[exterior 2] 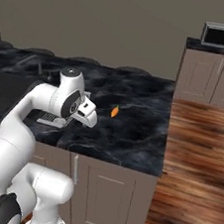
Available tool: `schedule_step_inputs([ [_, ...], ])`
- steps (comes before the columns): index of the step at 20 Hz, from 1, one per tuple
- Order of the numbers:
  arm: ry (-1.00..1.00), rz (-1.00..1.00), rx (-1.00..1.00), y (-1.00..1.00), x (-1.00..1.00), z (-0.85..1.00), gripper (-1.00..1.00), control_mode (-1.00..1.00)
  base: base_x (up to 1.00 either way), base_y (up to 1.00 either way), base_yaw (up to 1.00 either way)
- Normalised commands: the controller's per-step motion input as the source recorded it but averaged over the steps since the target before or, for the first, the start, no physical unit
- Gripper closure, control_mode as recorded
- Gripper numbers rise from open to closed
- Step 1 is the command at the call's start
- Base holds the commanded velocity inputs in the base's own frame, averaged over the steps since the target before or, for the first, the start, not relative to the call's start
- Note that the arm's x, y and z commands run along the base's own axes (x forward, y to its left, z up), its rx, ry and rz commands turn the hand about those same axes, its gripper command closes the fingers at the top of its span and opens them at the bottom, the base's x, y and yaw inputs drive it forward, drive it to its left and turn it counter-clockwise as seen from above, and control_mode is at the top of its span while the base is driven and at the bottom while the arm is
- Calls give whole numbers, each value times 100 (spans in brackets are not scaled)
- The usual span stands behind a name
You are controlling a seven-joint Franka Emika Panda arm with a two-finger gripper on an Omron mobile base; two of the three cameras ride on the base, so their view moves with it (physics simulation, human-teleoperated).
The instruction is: Place the two vegetables and bowl onto the tray for setting up a vegetable dip station.
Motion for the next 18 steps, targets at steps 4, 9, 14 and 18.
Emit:
schedule_step_inputs([
  [4,0,0,0,0,0,0,-100,100,19,-42,0],
  [9,0,0,0,0,0,0,-100,100,46,-29,0],
  [14,0,0,0,0,0,0,-100,100,33,-32,1],
  [18,0,0,0,0,0,0,-100,100,22,-30,0],
])
